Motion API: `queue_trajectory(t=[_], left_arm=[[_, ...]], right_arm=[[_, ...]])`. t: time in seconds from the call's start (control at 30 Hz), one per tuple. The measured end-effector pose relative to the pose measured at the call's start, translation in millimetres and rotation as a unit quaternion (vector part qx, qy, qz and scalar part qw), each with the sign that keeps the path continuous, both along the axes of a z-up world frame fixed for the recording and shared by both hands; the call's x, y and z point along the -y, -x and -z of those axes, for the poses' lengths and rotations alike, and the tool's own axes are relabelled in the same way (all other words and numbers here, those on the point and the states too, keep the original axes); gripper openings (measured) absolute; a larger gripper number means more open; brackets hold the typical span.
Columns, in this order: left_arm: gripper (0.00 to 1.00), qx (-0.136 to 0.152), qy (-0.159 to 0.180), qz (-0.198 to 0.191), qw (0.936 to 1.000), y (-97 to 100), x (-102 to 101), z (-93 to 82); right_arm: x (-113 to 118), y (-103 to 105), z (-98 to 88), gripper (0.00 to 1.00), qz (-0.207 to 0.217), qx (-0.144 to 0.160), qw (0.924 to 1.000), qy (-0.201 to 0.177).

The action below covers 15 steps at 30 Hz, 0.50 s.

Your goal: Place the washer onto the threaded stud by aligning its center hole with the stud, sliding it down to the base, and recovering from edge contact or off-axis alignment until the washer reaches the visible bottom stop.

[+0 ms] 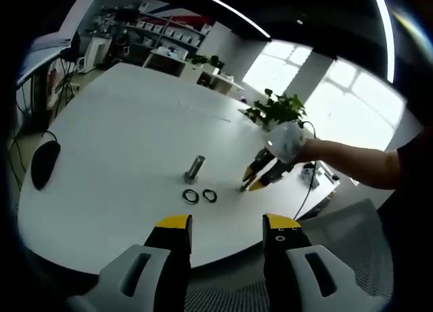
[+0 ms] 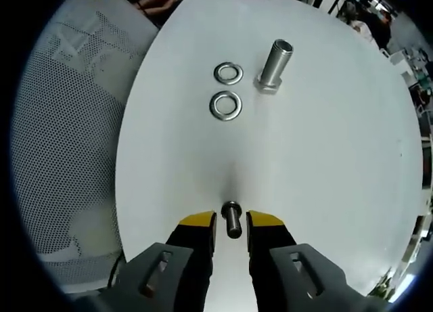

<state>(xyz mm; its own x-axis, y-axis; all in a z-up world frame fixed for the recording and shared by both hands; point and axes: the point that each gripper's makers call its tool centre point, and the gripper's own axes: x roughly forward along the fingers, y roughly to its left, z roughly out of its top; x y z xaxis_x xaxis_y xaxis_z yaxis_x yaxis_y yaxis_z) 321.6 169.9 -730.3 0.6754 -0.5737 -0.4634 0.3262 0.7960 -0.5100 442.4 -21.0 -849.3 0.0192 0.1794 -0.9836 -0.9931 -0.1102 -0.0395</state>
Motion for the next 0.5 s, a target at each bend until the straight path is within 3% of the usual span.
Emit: queue_trajectory(t=[0.5], left_arm=[[0.4, 0.002, -0.001, 0.005, 1.0, 0.4, 1, -0.2]], right_arm=[[-32, 21, -34.0, 0.26, 0.017, 0.014, 0.9957, -0.089]])
